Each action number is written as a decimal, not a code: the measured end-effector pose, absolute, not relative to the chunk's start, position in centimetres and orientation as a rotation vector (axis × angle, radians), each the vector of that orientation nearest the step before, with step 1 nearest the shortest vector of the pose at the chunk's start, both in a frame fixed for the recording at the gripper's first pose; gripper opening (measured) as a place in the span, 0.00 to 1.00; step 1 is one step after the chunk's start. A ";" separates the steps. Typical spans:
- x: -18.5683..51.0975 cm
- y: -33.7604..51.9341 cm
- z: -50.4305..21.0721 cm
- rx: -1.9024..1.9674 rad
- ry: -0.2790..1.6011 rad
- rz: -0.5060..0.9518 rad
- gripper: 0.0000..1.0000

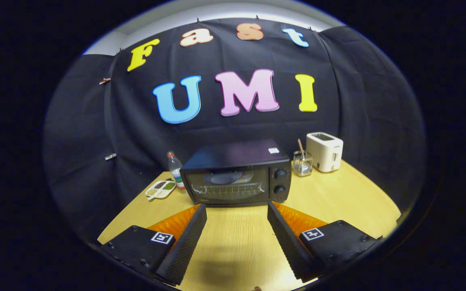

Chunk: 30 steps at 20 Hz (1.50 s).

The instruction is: Open the toaster oven, put the food inside, and close the toaster oven door.

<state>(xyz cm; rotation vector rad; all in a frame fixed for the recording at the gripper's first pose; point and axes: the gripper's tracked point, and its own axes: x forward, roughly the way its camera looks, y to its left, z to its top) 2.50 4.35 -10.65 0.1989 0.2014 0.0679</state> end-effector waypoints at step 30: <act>-4.9 -7.5 2.9 0.136 -0.078 0.068 0.98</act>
